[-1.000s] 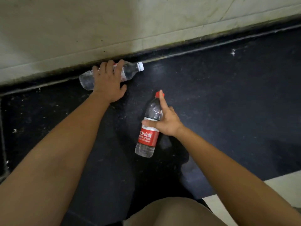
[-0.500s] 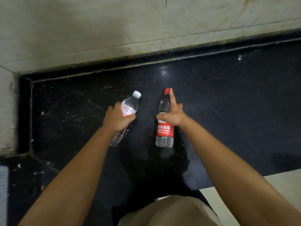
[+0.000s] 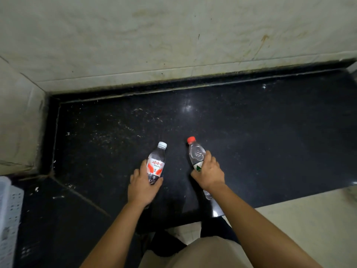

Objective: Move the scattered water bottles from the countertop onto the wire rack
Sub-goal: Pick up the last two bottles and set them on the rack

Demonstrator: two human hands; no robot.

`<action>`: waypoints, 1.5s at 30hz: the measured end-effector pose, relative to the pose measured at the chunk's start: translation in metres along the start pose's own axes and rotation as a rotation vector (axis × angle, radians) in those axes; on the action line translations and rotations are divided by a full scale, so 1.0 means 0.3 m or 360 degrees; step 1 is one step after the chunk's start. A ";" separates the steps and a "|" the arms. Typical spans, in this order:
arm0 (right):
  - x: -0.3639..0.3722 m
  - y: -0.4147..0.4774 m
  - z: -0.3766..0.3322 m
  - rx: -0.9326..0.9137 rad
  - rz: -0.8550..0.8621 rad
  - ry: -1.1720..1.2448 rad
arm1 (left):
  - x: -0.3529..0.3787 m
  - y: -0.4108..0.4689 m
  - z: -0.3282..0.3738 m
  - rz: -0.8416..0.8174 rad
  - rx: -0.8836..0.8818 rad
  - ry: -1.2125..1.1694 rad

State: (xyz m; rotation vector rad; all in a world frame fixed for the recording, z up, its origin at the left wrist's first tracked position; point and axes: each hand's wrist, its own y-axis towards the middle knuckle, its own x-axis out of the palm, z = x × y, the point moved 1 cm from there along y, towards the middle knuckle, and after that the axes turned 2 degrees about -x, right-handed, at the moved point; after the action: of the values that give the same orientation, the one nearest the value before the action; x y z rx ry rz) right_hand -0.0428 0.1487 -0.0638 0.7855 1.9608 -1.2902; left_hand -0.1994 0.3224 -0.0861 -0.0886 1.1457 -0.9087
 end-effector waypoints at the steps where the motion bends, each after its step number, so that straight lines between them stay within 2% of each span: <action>1: 0.008 -0.018 0.013 0.0026 0.0033 0.0041 | 0.004 -0.009 -0.008 0.0027 0.0004 -0.0031; 6: 0.005 -0.107 0.104 0.0160 0.0015 0.0283 | -0.002 -0.048 -0.025 0.0099 0.0060 -0.0160; 10: -0.038 -0.205 0.187 0.0165 0.0132 0.0391 | -0.017 -0.115 0.019 0.0134 0.0157 -0.0175; 12: -0.092 -0.245 0.218 0.0112 0.0234 0.0500 | -0.035 -0.151 0.099 0.0165 0.0204 -0.0247; 20: -0.461 -0.395 0.401 -0.0214 0.0776 0.1143 | -0.092 -0.358 0.633 0.0336 0.0729 -0.0603; 25: -0.654 -0.512 0.766 -0.0207 0.0974 0.1410 | 0.054 -0.597 1.005 0.0269 0.0948 -0.0812; 36: -1.030 -0.756 1.741 0.0018 0.1403 0.1932 | 0.702 -1.148 1.779 -0.0073 0.1261 -0.1036; 45: -1.445 -0.743 2.176 -0.0054 0.1694 0.2026 | 0.910 -1.282 2.338 -0.0249 0.1464 -0.1132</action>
State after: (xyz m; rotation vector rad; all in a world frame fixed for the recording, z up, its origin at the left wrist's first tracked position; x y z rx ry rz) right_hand 0.1749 -0.5904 0.2009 2.5527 1.7091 0.0099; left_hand 0.1784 -0.3708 0.2161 0.2399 0.0065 -1.3251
